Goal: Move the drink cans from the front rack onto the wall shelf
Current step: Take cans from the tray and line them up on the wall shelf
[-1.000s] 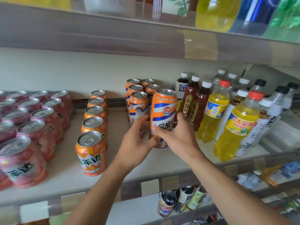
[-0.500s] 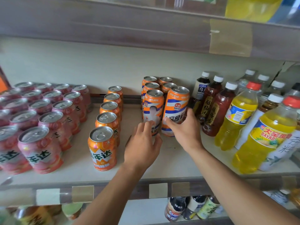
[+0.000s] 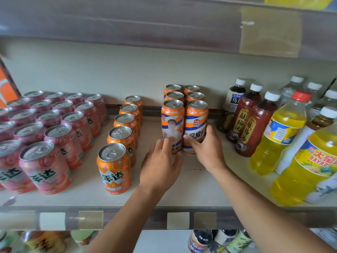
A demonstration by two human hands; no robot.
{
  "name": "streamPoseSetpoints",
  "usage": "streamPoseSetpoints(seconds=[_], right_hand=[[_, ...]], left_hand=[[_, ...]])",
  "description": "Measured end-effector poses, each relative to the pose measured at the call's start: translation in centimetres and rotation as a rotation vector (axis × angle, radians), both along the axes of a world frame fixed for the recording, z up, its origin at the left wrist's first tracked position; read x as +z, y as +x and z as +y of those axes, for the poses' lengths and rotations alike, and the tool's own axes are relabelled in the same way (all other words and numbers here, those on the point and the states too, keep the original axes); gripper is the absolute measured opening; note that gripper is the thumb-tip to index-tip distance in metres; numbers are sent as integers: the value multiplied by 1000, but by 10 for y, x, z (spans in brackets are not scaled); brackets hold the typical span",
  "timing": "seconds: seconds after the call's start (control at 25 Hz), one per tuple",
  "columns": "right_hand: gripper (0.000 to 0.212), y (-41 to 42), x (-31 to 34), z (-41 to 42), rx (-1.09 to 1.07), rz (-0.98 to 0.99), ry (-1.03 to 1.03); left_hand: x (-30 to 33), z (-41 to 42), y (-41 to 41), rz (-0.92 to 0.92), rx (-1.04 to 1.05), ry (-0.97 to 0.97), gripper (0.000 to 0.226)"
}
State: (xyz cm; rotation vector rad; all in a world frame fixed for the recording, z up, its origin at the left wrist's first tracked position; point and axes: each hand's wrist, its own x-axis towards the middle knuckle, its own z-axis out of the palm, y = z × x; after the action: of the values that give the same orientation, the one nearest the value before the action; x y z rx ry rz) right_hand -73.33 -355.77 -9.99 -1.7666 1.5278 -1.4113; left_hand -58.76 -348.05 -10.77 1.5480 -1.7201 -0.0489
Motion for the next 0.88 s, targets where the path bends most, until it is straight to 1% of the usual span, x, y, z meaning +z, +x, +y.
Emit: streamPoseSetpoints(seconds=[0.16,0.52,0.88], right_hand=[[63,-3,-4,-1,6,23,0],[61,0,-4,1,-88,88,-14],[55,2,-5,3,-152,91,-22]], left_hand=[[0,-3,0,17,0,15,36],[1,-4,1,0,-34,-3,36],[-3,-7,1,-2,-58,20,35]])
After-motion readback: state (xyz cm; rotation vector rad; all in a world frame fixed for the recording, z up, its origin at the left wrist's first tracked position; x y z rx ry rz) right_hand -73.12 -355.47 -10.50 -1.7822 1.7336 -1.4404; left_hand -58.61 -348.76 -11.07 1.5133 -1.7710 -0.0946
